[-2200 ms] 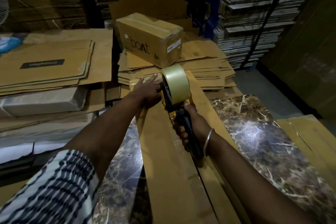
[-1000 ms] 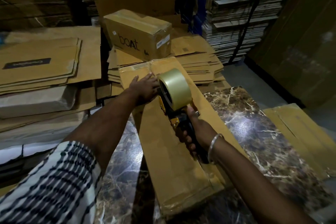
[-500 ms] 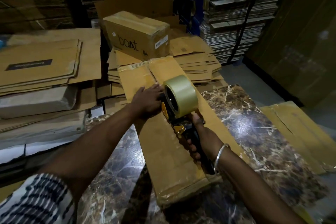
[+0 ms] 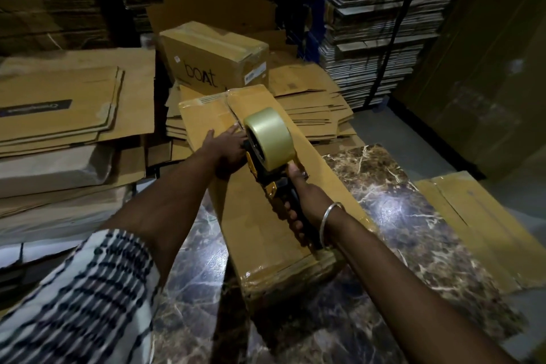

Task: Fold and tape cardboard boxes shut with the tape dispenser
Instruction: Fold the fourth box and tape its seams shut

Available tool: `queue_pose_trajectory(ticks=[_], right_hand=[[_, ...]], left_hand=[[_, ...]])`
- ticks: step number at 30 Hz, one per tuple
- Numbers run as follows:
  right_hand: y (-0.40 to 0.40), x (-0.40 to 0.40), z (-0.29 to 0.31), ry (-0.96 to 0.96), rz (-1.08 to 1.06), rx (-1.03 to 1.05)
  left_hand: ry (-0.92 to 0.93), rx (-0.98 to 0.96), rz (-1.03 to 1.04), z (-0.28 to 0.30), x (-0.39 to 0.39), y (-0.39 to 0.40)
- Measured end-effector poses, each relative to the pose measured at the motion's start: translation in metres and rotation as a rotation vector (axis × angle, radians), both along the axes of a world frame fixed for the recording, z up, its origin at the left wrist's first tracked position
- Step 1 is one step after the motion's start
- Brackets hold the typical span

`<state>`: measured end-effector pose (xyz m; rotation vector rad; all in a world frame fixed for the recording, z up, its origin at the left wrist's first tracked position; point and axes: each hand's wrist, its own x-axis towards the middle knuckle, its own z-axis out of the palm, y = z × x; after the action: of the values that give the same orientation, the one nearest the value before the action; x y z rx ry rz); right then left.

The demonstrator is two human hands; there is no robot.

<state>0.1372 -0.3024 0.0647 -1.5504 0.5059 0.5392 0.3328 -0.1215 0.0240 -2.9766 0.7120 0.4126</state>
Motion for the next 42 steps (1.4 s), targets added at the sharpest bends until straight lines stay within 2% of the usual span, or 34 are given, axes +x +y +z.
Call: queue_pose_trajectory(ticks=[4,8,14,17,19,23,32,35,38,42], right_hand=[[-0.015,-0.031,-0.002,0.029,-0.004,0.005],[-0.032,-0.073,-0.002,0.023,0.009,-0.027],[-0.023,-0.080,-0.004,-0.017,0.015,-0.113],[-0.024,-0.081,-0.009,-0.043,0.000,-0.084],[-0.024,-0.082,-0.008,-0.023,-0.032,-0.070],[-0.020,-0.074,-0.002,0.001,-0.028,-0.091],[-0.016,-0.045,0.013,-0.079,-0.020,-0.070],[-0.025,-0.068,0.009,-0.056,-0.056,-0.021],[-0.037,-0.102,-0.001,-0.038,-0.076,0.049],[-0.040,-0.109,-0.018,-0.080,-0.066,0.039]], left_hand=[[-0.037,0.059,-0.078,-0.004,-0.002,0.005],[-0.041,-0.069,-0.023,0.000,-0.009,0.002],[-0.113,-0.090,0.008,0.008,-0.041,-0.016],[-0.073,-0.167,-0.082,0.006,-0.077,-0.026],[-0.013,-0.152,-0.066,0.001,-0.085,-0.026],[0.022,-0.095,-0.054,0.003,-0.075,-0.026],[0.007,-0.031,-0.027,0.013,-0.047,-0.020],[0.001,-0.008,-0.072,0.007,-0.046,-0.017],[0.002,-0.087,-0.043,0.005,-0.046,-0.016],[-0.040,-0.117,-0.018,-0.001,-0.050,-0.018]])
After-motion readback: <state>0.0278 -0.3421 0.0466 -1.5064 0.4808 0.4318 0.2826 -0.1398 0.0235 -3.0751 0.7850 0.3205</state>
